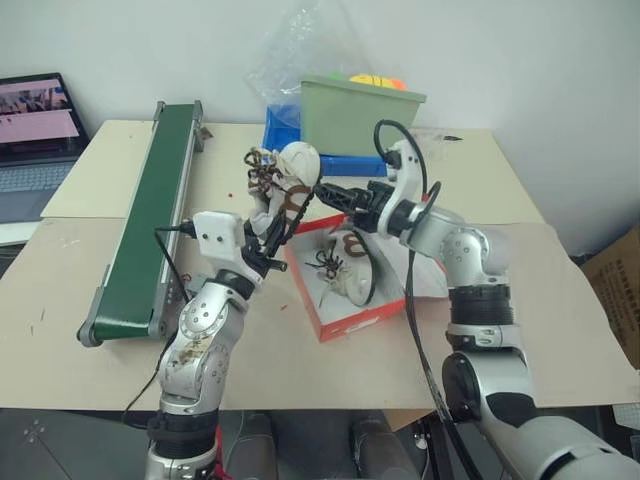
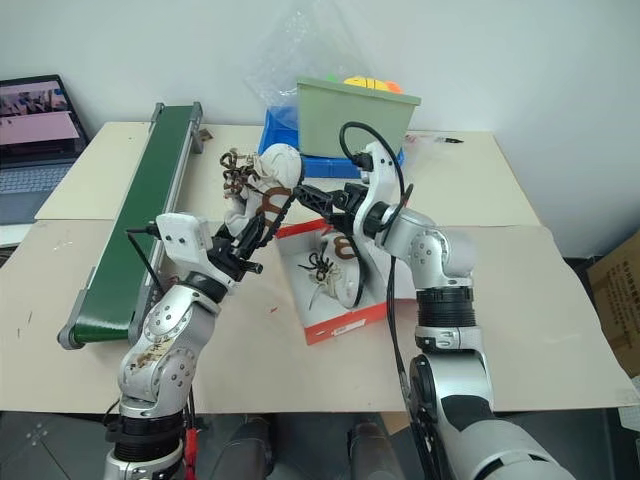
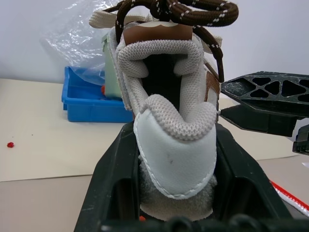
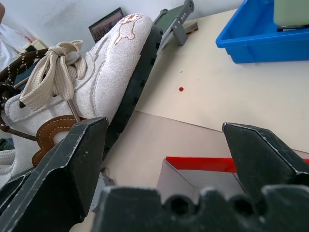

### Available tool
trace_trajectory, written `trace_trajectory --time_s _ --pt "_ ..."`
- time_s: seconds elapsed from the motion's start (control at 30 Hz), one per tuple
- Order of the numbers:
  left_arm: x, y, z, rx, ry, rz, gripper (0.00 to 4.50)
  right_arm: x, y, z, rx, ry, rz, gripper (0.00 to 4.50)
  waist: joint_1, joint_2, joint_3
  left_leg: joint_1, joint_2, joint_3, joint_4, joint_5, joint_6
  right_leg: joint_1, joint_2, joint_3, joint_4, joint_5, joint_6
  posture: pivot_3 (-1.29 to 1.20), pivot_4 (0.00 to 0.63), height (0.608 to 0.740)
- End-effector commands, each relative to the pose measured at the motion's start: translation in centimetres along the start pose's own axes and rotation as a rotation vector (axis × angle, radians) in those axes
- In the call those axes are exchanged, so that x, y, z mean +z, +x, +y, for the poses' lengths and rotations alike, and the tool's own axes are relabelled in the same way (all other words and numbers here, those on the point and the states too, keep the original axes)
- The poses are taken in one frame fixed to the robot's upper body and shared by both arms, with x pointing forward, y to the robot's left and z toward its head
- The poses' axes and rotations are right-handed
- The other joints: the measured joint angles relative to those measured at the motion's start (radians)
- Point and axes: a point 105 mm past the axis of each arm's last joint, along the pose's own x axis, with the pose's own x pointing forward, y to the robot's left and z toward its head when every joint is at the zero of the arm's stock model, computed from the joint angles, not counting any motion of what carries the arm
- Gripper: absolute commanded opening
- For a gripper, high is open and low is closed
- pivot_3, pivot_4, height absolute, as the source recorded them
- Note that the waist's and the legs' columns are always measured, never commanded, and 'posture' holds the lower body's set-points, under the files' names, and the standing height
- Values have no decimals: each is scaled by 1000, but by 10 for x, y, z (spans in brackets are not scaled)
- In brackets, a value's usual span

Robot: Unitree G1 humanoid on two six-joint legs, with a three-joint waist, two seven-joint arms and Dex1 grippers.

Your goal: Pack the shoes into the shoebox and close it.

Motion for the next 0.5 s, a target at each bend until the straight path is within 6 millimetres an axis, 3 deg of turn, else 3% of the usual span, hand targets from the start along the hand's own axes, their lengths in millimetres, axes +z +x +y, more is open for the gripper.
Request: trace_trajectory --time_s 0.03,0.3,0.5 --pt "16 3 -17 -59 -2 -72 1481 21 3 13 44 -32 -70 4500 1 0 0 0 0 0 0 0 0 0 0 0 0 0 0 0 150 740" --pt "15 5 -16 -79 6 -71 1481 39 -10 38 224 133 -82 4500 0 0 0 0 0 0 0 0 0 0 0 0 0 0 0 0 150 740" --pt "18 10 -21 -114 13 -80 1481 39 -8 43 247 153 -61 4500 -1 0 0 0 0 0 0 0 0 0 0 0 0 0 0 0 150 740"
